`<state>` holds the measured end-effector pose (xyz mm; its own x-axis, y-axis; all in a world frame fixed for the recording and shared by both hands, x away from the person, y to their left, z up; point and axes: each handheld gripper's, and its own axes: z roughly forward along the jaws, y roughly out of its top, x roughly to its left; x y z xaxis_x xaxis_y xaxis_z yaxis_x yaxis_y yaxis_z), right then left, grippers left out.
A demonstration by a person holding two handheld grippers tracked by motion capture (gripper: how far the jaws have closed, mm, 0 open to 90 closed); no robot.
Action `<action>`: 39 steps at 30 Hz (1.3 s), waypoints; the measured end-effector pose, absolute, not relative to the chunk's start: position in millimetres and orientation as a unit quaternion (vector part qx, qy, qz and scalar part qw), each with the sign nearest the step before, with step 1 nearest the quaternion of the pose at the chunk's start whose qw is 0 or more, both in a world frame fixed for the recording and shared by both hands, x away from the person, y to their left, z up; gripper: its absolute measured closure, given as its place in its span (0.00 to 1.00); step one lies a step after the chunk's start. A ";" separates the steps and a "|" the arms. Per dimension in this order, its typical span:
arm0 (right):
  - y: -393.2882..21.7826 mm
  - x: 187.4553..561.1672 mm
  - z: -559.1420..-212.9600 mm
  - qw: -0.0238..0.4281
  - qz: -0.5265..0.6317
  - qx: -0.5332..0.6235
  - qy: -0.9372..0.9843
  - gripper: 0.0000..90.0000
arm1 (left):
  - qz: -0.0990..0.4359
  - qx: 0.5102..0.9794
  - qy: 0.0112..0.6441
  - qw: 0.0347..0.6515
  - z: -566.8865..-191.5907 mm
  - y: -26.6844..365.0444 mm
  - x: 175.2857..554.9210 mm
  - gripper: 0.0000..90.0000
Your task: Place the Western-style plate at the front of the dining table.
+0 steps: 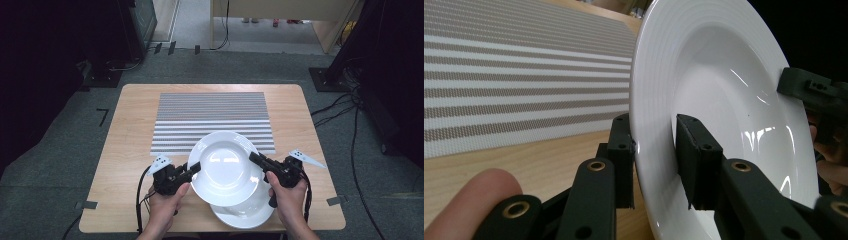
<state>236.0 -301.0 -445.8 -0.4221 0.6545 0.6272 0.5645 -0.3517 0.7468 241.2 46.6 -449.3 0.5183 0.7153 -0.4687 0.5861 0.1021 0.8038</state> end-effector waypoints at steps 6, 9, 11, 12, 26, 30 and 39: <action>-293.7 250.2 -441.0 0.034 0.625 0.533 0.570 0.88 | 0.067 0.662 0.489 0.565 -441.6 54.0 256.5 0.79; -290.1 258.4 -438.9 0.034 0.623 0.530 0.574 0.88 | 0.070 0.658 0.493 0.565 -439.5 56.8 265.8 0.80; -289.0 260.8 -438.1 0.035 0.623 0.530 0.575 0.88 | 0.070 0.657 0.494 0.565 -439.1 57.4 268.0 0.80; -287.5 265.1 -436.4 0.036 0.622 0.529 0.577 0.88 | 0.073 0.656 0.494 0.566 -438.4 58.3 273.4 0.80; -282.0 301.6 -432.8 0.038 0.617 0.532 0.579 0.87 | 0.083 0.655 0.500 0.561 -434.3 59.9 306.2 0.79; -281.2 309.8 -433.0 0.041 0.614 0.533 0.580 0.87 | 0.084 0.654 0.502 0.560 -433.5 60.1 316.8 0.79; -279.2 336.6 -435.1 0.048 0.613 0.532 0.582 0.86 | 0.092 0.644 0.512 0.561 -430.9 58.2 340.1 0.80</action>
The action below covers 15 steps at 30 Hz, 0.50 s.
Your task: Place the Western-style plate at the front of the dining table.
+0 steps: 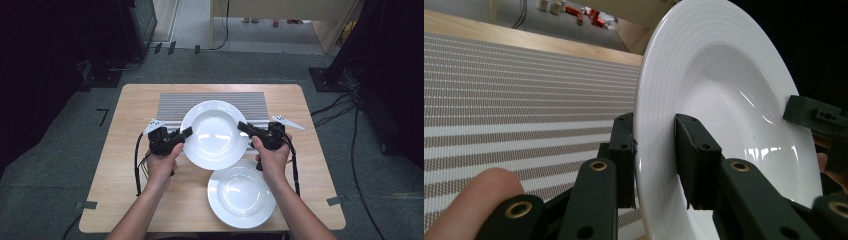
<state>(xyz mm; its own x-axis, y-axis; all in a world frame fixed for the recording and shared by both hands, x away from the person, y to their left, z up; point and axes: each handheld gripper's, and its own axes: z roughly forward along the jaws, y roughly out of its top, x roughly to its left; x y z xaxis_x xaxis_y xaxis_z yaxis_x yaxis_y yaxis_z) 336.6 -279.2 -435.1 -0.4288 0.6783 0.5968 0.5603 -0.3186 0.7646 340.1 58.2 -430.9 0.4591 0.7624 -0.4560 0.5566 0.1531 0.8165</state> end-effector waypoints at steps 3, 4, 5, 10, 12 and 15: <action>-279.6 348.3 -437.2 0.039 0.615 0.536 0.577 0.86 | 0.092 0.641 0.515 0.561 -432.3 57.7 352.1 0.79; -279.4 351.3 -438.0 0.038 0.614 0.539 0.576 0.86 | 0.092 0.641 0.515 0.561 -432.3 57.7 352.1 0.79; -279.4 351.3 -438.0 0.038 0.614 0.539 0.576 0.86 | 0.092 0.641 0.517 0.559 -433.3 57.4 355.9 0.79; -279.6 371.5 -445.6 0.032 0.605 0.555 0.570 0.86 | 0.092 0.642 0.527 0.549 -439.2 54.1 376.0 0.79; -279.8 377.9 -448.5 0.028 0.603 0.560 0.567 0.85 | 0.091 0.643 0.531 0.545 -440.6 53.3 382.1 0.79; -277.7 387.7 -453.5 0.035 0.593 0.567 0.571 0.84 | 0.091 0.643 0.536 0.540 -442.6 52.2 388.6 0.79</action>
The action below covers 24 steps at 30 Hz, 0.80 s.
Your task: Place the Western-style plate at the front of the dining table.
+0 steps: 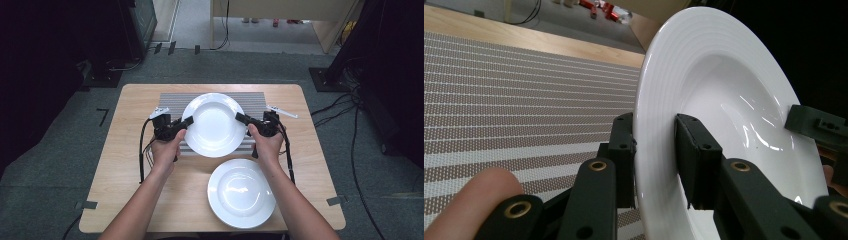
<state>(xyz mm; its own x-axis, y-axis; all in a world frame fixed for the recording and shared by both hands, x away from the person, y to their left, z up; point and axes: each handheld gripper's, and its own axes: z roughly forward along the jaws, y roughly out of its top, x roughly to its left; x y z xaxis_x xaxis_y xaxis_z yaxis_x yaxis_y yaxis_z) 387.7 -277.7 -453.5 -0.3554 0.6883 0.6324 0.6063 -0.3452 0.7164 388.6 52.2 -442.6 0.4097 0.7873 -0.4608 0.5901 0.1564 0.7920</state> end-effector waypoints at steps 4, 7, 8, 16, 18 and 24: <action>-277.2 396.0 -461.8 0.031 0.587 0.574 0.570 0.83 | 0.089 0.642 0.544 0.533 -445.5 51.2 400.3 0.80; -276.7 410.0 -473.1 0.014 0.582 0.587 0.563 0.83 | 0.084 0.644 0.555 0.519 -451.8 50.7 414.4 0.79; -276.3 412.5 -473.9 0.014 0.580 0.588 0.564 0.84 | 0.078 0.643 0.559 0.518 -454.2 51.6 418.4 0.79; -275.1 444.0 -493.2 -0.007 0.563 0.614 0.554 0.84 | 0.046 0.633 0.596 0.492 -478.6 50.8 447.6 0.79; -274.9 446.5 -495.9 -0.009 0.560 0.617 0.553 0.84 | 0.047 0.633 0.600 0.487 -480.7 49.9 451.0 0.79; -273.5 460.5 -510.2 -0.023 0.545 0.644 0.536 0.84 | 0.049 0.634 0.613 0.469 -488.8 45.1 466.2 0.78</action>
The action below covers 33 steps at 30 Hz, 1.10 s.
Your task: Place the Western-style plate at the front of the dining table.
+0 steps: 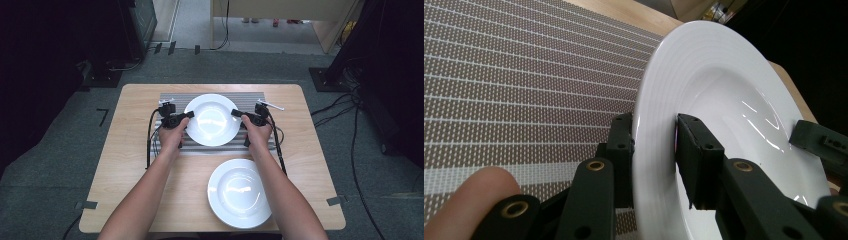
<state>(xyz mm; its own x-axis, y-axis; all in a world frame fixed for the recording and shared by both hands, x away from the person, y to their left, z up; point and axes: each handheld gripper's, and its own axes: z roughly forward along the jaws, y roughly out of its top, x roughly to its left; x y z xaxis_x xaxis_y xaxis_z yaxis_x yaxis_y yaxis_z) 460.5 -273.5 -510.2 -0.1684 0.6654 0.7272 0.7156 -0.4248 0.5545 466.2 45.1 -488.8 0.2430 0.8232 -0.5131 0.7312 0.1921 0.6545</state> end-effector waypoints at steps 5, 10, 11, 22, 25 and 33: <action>-273.5 470.9 -510.8 0.015 -0.536 -0.656 -0.531 0.84 | 0.039 0.638 0.625 0.448 -498.4 42.7 477.3 0.76; -271.2 475.9 -513.6 0.009 -0.531 -0.660 -0.531 0.84 | 0.040 0.644 0.625 0.440 -500.2 41.0 484.0 0.75; -271.2 475.9 -513.6 0.009 -0.531 -0.660 -0.531 0.84 | 0.040 0.644 0.625 0.440 -500.2 41.0 484.0 0.75; -267.1 480.8 -520.1 -0.031 -0.505 -0.652 -0.564 0.80 | 0.022 0.654 0.617 0.438 -506.4 38.5 487.0 0.65; -269.0 480.3 -519.9 -0.029 -0.509 -0.646 -0.568 0.78 | 0.029 0.665 0.605 0.436 -504.2 38.3 485.5 0.57; -267.3 466.9 -504.4 -0.162 -0.459 -0.591 -0.643 0.59 | 0.029 0.661 0.595 0.456 -498.4 49.7 472.6 0.45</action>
